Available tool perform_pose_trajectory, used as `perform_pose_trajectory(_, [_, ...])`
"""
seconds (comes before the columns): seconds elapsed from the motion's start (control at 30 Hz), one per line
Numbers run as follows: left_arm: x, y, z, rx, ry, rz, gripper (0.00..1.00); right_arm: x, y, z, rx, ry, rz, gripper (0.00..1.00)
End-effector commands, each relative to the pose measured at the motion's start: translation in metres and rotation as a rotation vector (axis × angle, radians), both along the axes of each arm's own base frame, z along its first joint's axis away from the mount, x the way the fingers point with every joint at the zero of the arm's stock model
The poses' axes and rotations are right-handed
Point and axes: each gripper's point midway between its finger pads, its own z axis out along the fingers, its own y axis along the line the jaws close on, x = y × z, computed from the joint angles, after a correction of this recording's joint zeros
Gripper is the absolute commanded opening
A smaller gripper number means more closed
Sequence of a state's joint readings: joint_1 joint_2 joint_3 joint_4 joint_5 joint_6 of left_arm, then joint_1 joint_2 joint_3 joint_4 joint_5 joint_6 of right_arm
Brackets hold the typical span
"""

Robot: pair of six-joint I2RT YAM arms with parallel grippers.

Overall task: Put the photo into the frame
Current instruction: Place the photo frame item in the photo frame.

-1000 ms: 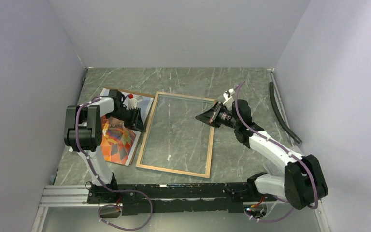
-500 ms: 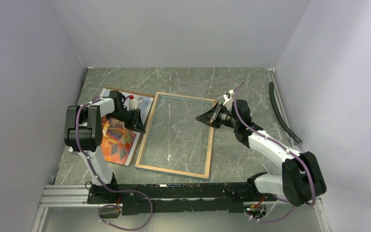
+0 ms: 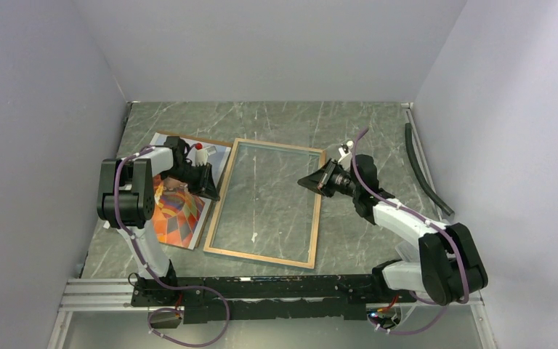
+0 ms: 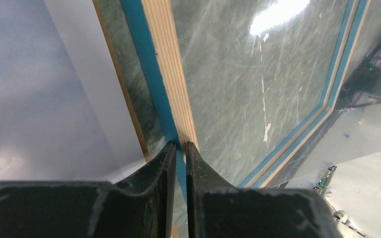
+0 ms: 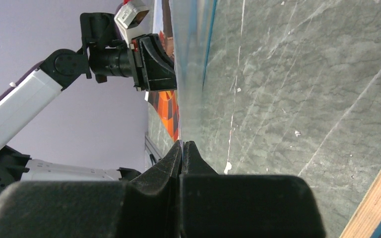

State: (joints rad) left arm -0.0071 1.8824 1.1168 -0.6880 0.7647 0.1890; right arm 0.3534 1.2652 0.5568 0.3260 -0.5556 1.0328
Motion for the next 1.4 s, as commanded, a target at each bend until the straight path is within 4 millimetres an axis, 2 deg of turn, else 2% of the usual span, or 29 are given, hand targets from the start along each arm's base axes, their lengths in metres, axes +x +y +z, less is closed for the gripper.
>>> perform_pose_trajectory(0.0, [-0.001,-0.007,-0.002,-0.006,-0.008,-0.025,0.15,-0.001,0.005,-0.003,0.038,0.004,0.006,0.0])
perform_pose_trajectory(0.4, [-0.003,-0.012,-0.002,-0.014,-0.004,-0.03,0.13,0.002,0.004,0.024,0.127,0.06,-0.079,0.0])
perform_pose_trajectory(0.63, [-0.004,-0.013,-0.001,-0.016,-0.002,-0.033,0.12,0.003,0.006,0.028,0.079,0.045,-0.093,0.0])
perform_pose_trajectory(0.87, [-0.003,-0.014,0.002,-0.02,-0.004,-0.034,0.12,0.003,0.011,0.027,0.11,0.062,-0.082,0.0])
perform_pose_trajectory(1.13, [-0.005,-0.015,0.0,-0.024,0.001,-0.034,0.1,0.007,0.02,0.056,0.199,0.018,-0.066,0.0])
perform_pose_trajectory(1.37, [-0.005,-0.015,0.001,-0.022,0.0,-0.037,0.1,0.005,0.023,0.043,0.194,0.04,-0.061,0.0])
